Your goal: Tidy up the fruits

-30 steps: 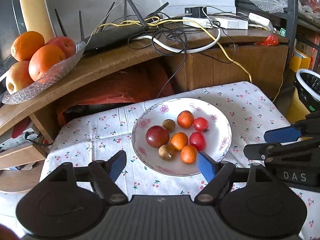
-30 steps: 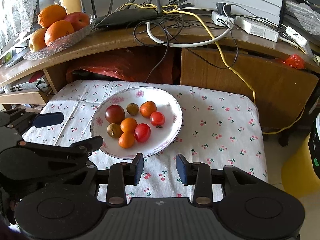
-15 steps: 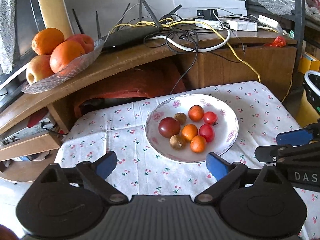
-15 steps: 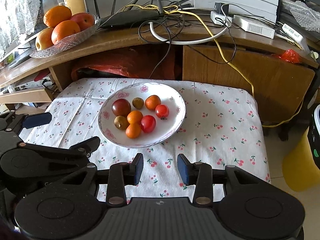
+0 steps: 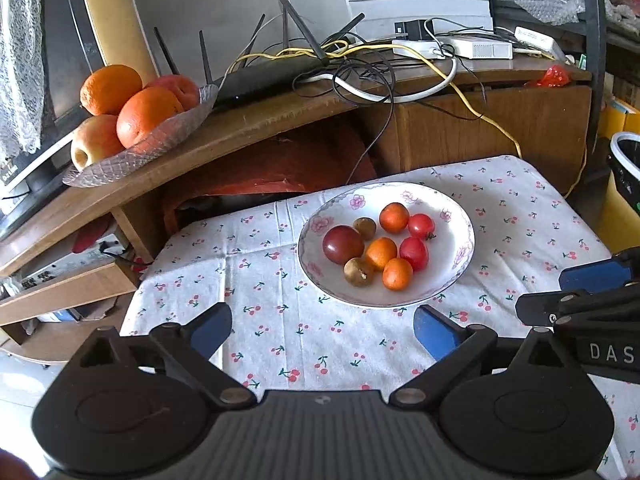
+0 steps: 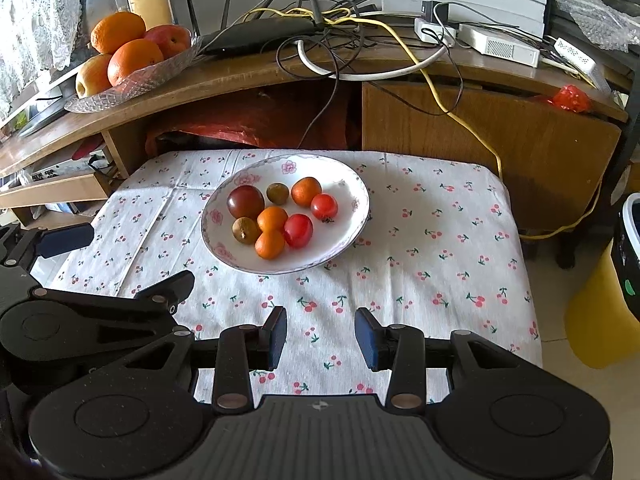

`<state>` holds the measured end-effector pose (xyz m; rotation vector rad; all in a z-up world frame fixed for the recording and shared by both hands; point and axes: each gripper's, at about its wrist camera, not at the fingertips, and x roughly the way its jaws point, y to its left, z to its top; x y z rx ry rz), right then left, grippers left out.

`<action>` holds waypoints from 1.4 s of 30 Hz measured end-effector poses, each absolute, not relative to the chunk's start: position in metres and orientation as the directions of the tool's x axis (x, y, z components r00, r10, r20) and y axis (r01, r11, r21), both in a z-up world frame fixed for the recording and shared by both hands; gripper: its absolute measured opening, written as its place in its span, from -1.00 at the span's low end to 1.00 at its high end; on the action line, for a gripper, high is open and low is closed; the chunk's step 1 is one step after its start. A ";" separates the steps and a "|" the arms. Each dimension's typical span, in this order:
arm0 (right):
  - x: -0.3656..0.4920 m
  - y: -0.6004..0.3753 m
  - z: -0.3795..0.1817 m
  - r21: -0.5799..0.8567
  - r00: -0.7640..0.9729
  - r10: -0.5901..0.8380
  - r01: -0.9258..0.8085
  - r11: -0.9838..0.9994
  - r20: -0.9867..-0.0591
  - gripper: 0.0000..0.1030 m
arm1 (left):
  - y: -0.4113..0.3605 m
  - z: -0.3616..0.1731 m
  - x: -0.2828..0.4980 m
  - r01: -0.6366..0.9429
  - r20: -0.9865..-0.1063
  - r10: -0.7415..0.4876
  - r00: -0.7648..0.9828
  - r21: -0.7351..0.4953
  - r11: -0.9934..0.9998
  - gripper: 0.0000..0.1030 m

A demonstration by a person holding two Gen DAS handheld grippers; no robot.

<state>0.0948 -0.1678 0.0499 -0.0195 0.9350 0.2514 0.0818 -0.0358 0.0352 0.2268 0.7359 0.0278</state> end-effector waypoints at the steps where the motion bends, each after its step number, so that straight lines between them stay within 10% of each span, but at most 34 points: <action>1: 0.093 -0.168 0.050 0.092 0.567 0.205 -0.222 0.971 -0.798 -0.33 | -0.036 0.035 0.080 0.052 -0.661 0.109 0.742 0.220 0.974 1.00; 42: 0.024 -0.164 0.056 0.094 0.566 0.212 -0.230 0.969 -0.797 -0.32 | -0.033 0.036 0.009 0.002 -0.674 0.110 0.730 0.164 0.986 1.00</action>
